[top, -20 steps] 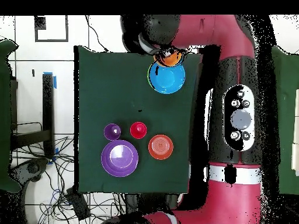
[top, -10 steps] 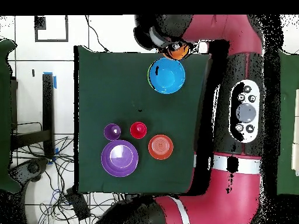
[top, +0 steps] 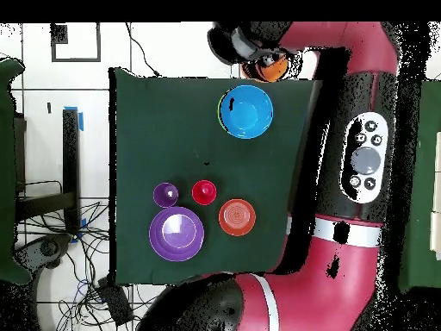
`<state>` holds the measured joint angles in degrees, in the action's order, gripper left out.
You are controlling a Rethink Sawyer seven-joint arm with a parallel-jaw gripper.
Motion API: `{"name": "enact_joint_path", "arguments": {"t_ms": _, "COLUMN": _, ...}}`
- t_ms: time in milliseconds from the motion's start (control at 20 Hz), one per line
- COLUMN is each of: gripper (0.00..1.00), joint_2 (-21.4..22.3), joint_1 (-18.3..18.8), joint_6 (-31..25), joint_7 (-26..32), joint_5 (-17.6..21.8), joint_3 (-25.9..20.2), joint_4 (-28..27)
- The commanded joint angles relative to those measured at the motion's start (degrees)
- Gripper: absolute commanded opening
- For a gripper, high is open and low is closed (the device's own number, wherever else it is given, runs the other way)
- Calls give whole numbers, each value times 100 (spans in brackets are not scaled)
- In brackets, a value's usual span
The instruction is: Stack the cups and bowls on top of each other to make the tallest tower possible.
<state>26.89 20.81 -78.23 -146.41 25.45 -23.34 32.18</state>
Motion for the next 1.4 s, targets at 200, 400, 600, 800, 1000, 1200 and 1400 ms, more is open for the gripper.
{"name": "enact_joint_path", "arguments": {"t_ms": 200, "gripper": 0, "joint_2": -560, "joint_1": -251, "joint_6": -1353, "joint_7": 1642, "joint_5": 671, "joint_3": -454, "joint_4": -1225}}
{"name": "enact_joint_path", "arguments": {"t_ms": 400, "gripper": 0, "joint_2": -682, "joint_1": -327, "joint_6": -1445, "joint_7": 1552, "joint_5": 776, "joint_3": -493, "joint_4": -1436}}
{"name": "enact_joint_path", "arguments": {"t_ms": 600, "gripper": 0, "joint_2": -799, "joint_1": -445, "joint_6": -1623, "joint_7": 1521, "joint_5": 986, "joint_3": -589, "joint_4": -1710}}
{"name": "enact_joint_path", "arguments": {"t_ms": 800, "gripper": 0, "joint_2": -878, "joint_1": -503, "joint_6": -1788, "joint_7": 1492, "joint_5": 1223, "joint_3": -771, "joint_4": -1947}}
{"name": "enact_joint_path", "arguments": {"t_ms": 1000, "gripper": 0, "joint_2": -947, "joint_1": -551, "joint_6": -1919, "joint_7": 1363, "joint_5": 1573, "joint_3": -1126, "joint_4": -2149}}
{"name": "enact_joint_path", "arguments": {"t_ms": 1200, "gripper": 0, "joint_2": -954, "joint_1": -571, "joint_6": -2118, "joint_7": 1228, "joint_5": 2061, "joint_3": -1585, "joint_4": -2282}}
{"name": "enact_joint_path", "arguments": {"t_ms": 1400, "gripper": 0, "joint_2": -916, "joint_1": -542, "joint_6": -2275, "joint_7": 1104, "joint_5": 2503, "joint_3": -2012, "joint_4": -2309}}
